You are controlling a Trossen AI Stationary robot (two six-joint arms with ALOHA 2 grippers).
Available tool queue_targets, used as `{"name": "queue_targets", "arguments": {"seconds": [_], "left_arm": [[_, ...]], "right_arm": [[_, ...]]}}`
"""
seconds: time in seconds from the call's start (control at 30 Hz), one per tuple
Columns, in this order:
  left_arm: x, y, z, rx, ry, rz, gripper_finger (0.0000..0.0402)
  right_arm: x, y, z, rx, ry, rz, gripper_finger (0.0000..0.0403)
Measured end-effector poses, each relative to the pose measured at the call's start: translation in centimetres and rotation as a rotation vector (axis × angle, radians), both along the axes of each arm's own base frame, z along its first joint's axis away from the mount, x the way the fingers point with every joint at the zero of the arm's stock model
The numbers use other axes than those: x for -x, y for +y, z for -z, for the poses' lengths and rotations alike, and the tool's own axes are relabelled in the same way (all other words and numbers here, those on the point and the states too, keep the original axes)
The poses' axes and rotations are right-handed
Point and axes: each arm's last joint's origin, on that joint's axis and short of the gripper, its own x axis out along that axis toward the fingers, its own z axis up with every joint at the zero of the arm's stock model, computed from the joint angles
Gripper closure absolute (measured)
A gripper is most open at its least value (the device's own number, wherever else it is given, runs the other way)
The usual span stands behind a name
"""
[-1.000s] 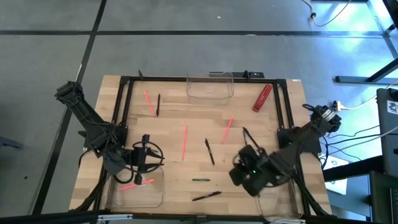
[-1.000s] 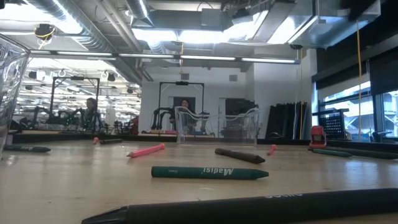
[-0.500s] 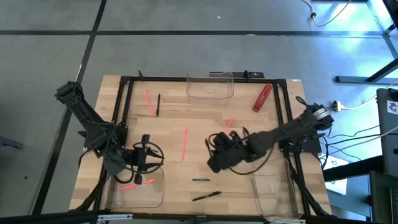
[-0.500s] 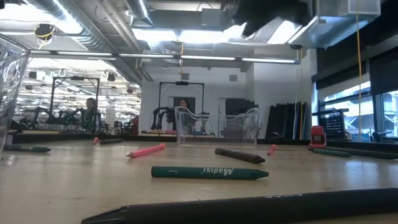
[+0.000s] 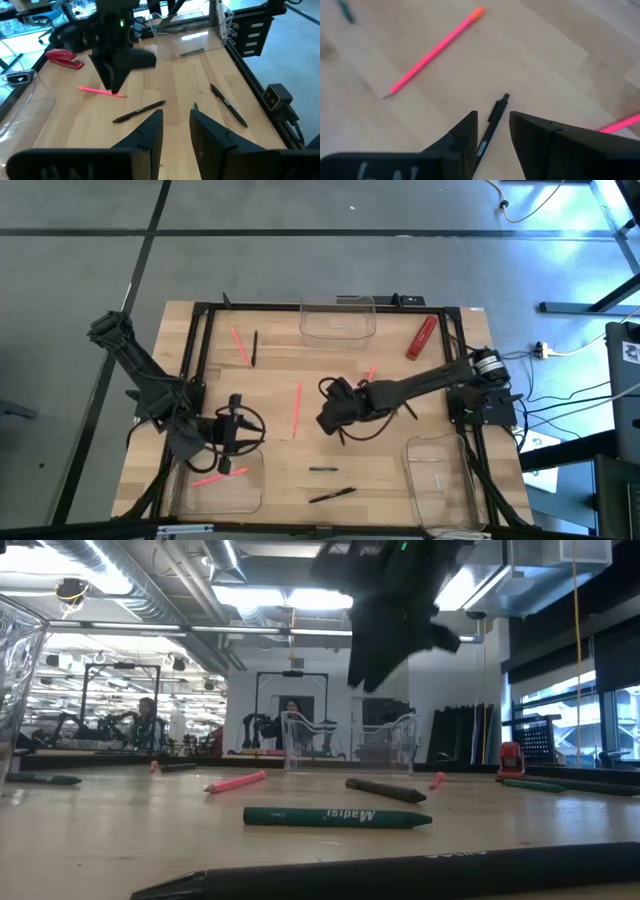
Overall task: Sort crayons/erasers/pens/pencils in bins
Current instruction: Put the black pen into the top transparent bin
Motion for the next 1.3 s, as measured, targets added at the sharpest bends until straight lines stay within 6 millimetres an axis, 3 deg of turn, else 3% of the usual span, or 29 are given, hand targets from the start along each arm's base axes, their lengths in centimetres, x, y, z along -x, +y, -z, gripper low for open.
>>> {"name": "queue_targets", "arguments": {"seconds": [0.37,1.3], "left_arm": [[-0.7,1.0,0.2,-0.019,0.023,-0.044,0.0313],[-1.1,1.7,0.5,-0.030,0.054,-0.064,0.0313]], "right_arm": [[-1.8,-1.4,5.1,-0.063,0.126,0.018,0.0288],[-2.9,-1.7,8.8,-0.077,0.174,0.021,0.0288]]}}
